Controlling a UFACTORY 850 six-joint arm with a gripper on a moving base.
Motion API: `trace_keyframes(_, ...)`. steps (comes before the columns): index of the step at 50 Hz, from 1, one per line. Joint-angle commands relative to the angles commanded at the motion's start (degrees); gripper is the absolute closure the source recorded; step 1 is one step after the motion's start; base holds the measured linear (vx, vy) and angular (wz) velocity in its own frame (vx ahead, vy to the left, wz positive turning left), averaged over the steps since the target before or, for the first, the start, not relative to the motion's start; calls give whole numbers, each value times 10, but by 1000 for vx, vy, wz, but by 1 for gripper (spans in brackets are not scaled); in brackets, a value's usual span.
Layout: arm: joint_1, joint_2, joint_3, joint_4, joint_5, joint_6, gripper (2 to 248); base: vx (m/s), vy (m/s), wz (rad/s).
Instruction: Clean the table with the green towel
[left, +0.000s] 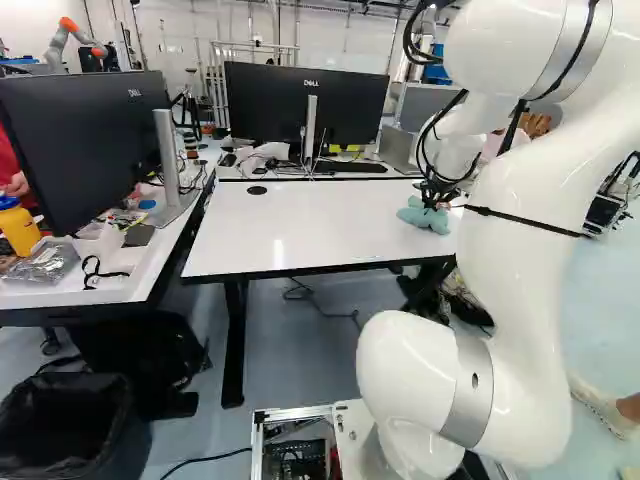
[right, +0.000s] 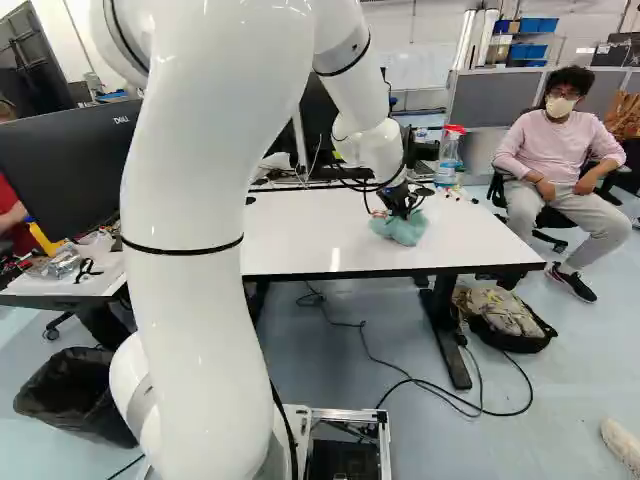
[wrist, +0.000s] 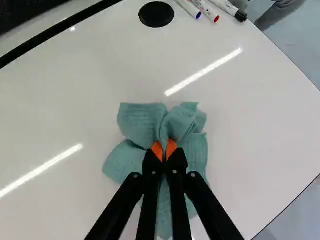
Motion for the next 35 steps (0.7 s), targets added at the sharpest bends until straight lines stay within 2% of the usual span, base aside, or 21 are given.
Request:
trace_keyframes(24, 0, 0, 0, 0, -54, 0, 221, 0, 0, 0)
trace_keyframes(35, 0, 0, 0, 0, -55, 0, 221, 0, 0, 0)
